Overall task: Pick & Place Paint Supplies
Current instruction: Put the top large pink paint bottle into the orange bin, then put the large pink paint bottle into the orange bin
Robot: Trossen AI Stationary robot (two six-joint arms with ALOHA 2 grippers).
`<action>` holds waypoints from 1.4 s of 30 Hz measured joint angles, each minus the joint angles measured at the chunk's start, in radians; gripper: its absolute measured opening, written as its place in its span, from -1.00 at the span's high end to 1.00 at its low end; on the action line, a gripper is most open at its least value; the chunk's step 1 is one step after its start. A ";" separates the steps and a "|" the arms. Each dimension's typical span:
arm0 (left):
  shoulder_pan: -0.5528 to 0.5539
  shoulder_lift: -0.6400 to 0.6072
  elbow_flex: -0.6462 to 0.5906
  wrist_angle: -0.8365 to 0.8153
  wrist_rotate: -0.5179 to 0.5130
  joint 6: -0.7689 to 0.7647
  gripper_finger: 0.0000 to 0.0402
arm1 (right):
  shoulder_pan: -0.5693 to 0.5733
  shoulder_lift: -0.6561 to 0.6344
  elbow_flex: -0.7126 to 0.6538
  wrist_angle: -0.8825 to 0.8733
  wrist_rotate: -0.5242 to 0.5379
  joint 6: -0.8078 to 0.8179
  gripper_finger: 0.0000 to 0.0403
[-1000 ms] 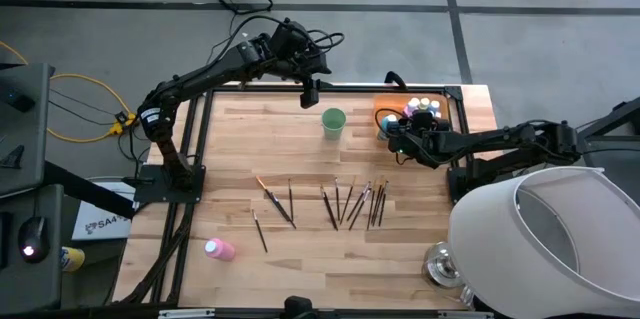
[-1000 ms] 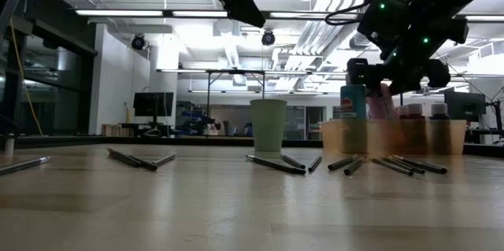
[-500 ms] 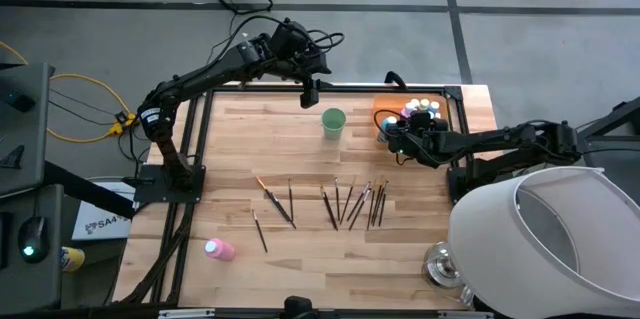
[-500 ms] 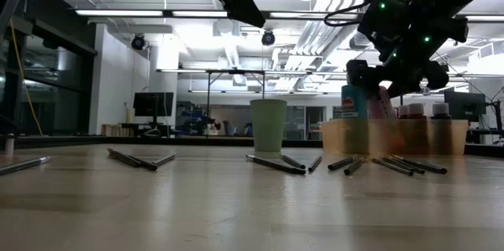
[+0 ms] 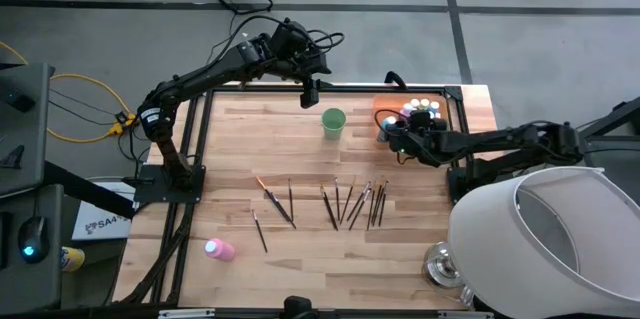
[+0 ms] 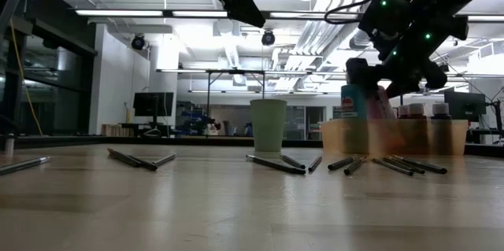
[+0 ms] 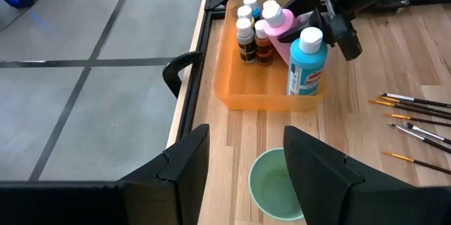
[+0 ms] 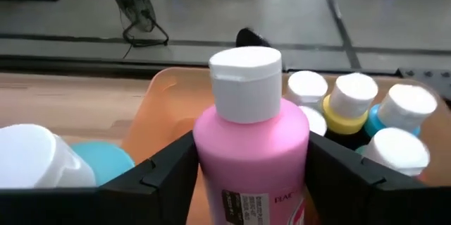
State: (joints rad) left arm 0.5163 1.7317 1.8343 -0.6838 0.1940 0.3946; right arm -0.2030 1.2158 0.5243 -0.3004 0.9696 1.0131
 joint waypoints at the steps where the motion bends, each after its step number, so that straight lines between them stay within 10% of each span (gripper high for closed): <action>1: 0.000 0.000 0.000 0.000 0.000 0.000 0.12 | 0.000 -0.007 0.000 0.000 -0.011 0.001 -0.15; 11: 0.000 0.000 0.000 0.000 0.000 -0.001 0.12 | 0.001 -0.061 -0.004 -0.001 -0.088 -0.078 -0.48; 29: 0.000 0.000 0.000 -0.001 -0.001 -0.011 0.12 | 0.000 -0.166 -0.002 0.002 -0.080 -0.151 -0.44; 42: 0.000 0.000 0.000 -0.061 -0.039 -0.037 0.12 | 0.000 -0.191 -0.002 0.491 -0.180 -0.592 -0.43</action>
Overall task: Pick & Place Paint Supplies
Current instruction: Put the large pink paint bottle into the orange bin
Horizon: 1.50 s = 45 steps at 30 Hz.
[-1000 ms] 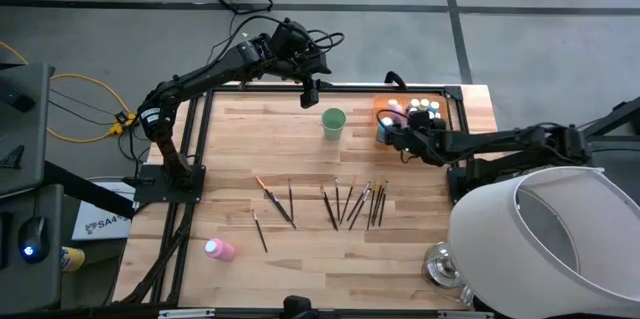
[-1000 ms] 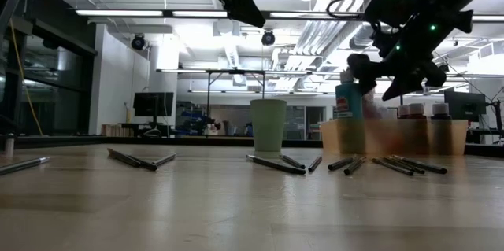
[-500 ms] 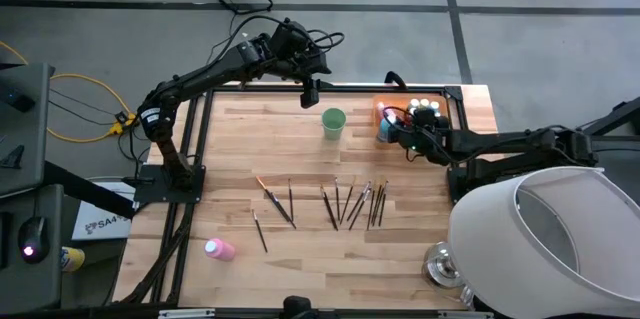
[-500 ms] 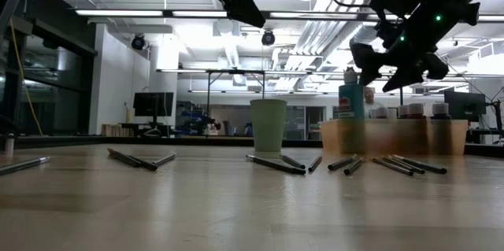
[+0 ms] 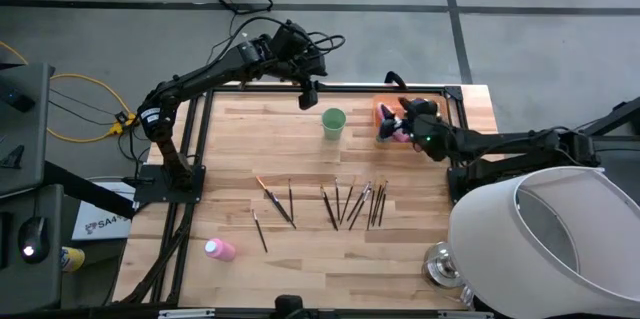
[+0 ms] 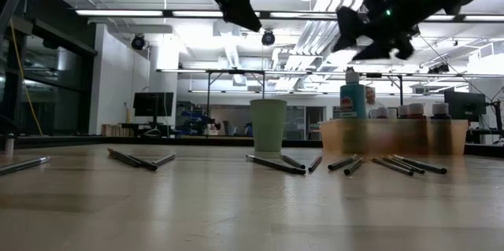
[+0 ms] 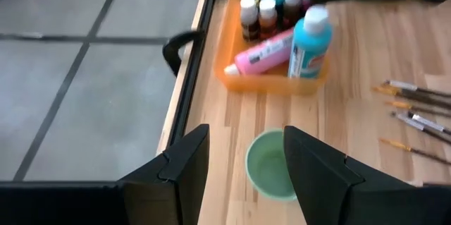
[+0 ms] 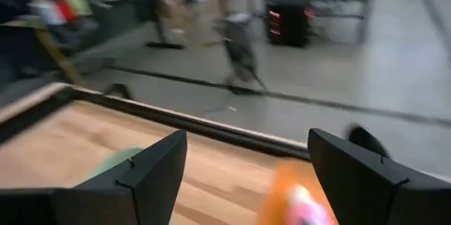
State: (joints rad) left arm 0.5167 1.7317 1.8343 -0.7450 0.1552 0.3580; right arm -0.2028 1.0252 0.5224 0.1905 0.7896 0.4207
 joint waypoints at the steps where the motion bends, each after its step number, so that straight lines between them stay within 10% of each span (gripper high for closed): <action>1: 0.000 0.000 0.000 -0.017 -0.007 0.000 0.12 | 0.000 0.000 0.000 0.035 -0.031 -0.035 -0.43; 13: 0.055 -0.128 0.000 -0.238 -0.038 -0.095 0.12 | -0.006 0.001 0.019 0.175 -0.312 -0.130 -0.43; 26: 0.015 -0.187 -0.018 -0.590 -0.033 -0.258 0.12 | -0.083 0.001 0.238 -0.138 -0.628 -0.216 -0.43; 45: -0.385 -0.563 -0.418 -0.620 0.000 -0.917 0.12 | -0.128 -0.039 0.269 -0.308 -0.745 -0.316 -0.43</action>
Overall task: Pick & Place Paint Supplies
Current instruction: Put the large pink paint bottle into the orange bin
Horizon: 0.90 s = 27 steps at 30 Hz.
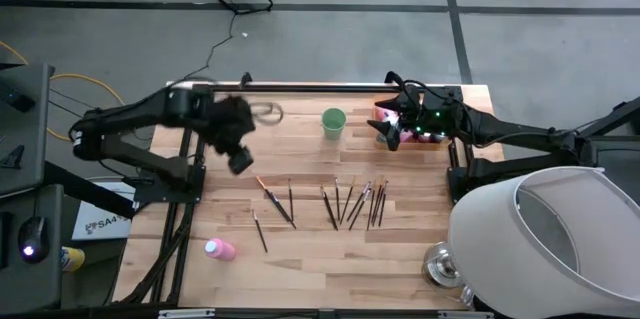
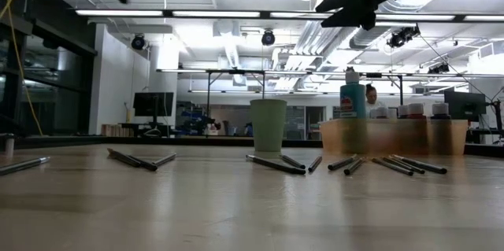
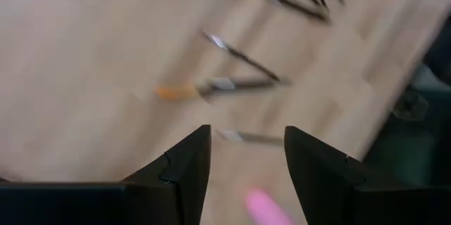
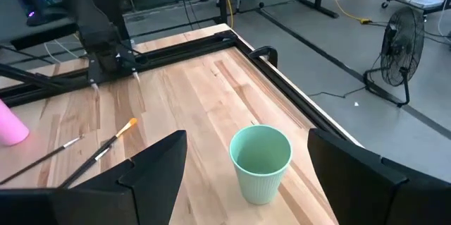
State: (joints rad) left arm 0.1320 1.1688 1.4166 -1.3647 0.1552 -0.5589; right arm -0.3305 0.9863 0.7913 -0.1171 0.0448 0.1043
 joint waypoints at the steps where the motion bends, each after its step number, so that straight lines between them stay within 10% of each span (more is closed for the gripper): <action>1: -0.037 -0.015 -0.019 0.000 0.024 -0.037 0.12 | 0.000 0.000 0.000 0.000 0.000 0.001 -0.43; 13: -0.499 -0.041 -0.134 0.000 0.123 -0.101 0.12 | 0.001 0.000 0.000 -0.001 0.004 0.043 -0.43; 27: -0.795 -0.041 -0.204 -0.047 0.122 -0.127 0.12 | 0.001 0.001 -0.001 -0.120 0.058 0.076 -0.43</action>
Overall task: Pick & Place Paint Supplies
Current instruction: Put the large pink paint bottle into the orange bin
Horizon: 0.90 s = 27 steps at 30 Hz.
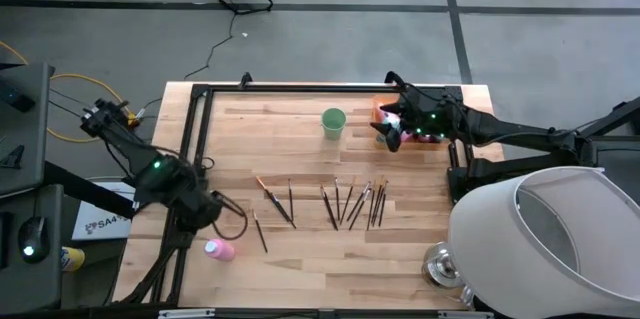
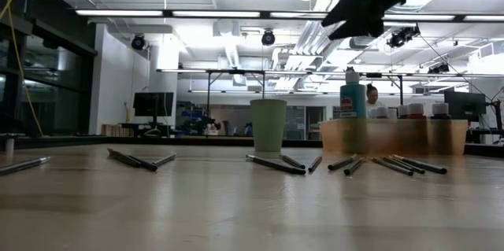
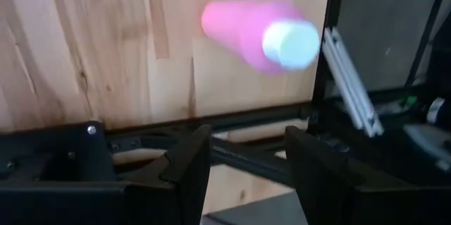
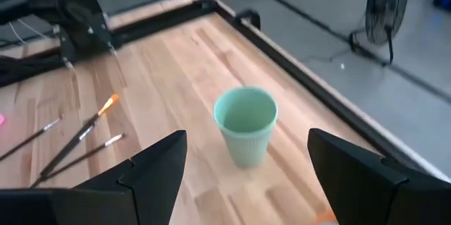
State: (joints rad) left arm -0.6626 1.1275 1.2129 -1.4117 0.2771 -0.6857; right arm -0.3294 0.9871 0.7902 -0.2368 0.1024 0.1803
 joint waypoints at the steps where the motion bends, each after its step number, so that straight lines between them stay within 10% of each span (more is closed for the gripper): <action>1: -0.019 0.000 0.000 -0.006 0.000 0.000 0.12 | 0.000 0.000 0.000 -0.017 -0.001 0.013 -0.43; 27: -0.314 0.000 0.000 -0.024 -0.150 -0.224 0.12 | 0.177 0.000 0.000 -0.186 0.032 0.239 -0.43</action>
State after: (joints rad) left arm -0.9771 1.1275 1.2133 -1.4353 0.1270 -0.9102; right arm -0.1521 0.9871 0.7898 -0.4229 0.1342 0.4191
